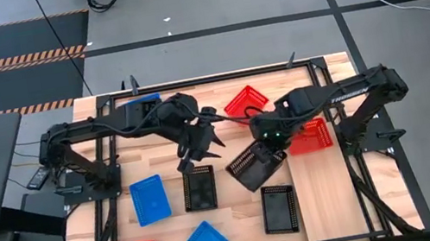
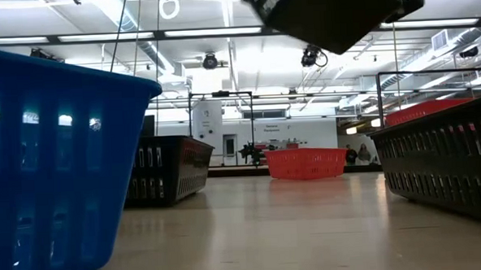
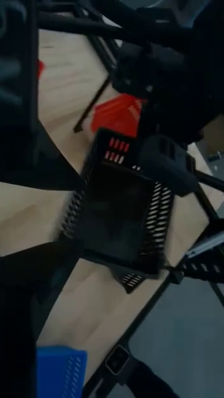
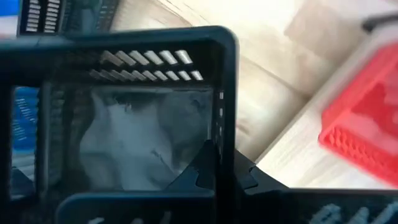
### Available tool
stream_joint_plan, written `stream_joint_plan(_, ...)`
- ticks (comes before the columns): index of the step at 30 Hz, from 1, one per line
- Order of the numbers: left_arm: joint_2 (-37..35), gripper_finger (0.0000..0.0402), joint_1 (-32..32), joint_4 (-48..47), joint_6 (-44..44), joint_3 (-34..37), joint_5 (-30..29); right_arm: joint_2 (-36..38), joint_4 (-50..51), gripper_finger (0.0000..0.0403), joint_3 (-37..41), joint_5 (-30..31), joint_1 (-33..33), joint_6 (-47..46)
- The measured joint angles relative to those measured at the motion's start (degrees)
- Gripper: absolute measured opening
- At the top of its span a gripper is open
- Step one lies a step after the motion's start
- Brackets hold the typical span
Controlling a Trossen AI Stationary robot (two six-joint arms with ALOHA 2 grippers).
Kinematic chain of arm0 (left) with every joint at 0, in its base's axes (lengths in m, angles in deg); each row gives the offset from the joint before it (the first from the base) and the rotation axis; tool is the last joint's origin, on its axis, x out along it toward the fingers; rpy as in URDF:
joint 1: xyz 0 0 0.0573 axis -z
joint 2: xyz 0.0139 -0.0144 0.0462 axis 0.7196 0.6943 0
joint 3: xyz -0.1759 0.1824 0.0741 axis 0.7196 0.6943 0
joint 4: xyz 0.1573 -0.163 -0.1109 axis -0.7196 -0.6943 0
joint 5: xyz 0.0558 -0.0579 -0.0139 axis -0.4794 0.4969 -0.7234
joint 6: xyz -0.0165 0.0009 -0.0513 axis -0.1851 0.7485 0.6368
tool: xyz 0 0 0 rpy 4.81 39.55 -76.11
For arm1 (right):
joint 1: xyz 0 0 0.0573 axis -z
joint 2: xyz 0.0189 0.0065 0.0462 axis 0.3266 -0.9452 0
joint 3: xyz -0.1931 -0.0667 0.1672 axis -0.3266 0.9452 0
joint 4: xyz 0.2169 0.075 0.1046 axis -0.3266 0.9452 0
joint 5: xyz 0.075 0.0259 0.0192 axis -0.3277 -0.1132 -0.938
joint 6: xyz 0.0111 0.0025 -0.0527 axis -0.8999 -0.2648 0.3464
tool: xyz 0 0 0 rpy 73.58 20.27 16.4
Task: Stack baskets on shelf by color
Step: Put the top black bin on the shelf
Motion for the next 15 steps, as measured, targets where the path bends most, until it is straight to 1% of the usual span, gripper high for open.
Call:
stream_joint_plan(5,0.32,0.0126,0.54,0.64,-1.54,0.0,1.48,0.01,0.61,0.0003,0.01,-0.16,-3.24,-8.31)
stream_joint_plan(9,1.74,0.0117,0.51,1.09,-1.82,0.0,3.4,-0.08,3.22,0.0003,-0.03,-0.61,-5.15,-13.82)
stream_joint_plan(12,2.95,0.0111,0.51,2.12,-0.35,-0.07,4.94,-0.08,5.66,0.0004,-0.03,-0.31,-6.2,-16.91)
stream_joint_plan(15,3.83,0.0103,0.51,3.96,3.32,-0.09,8.39,-0.08,7.84,0.0004,-0.02,-0.44,-6.93,-18.49)
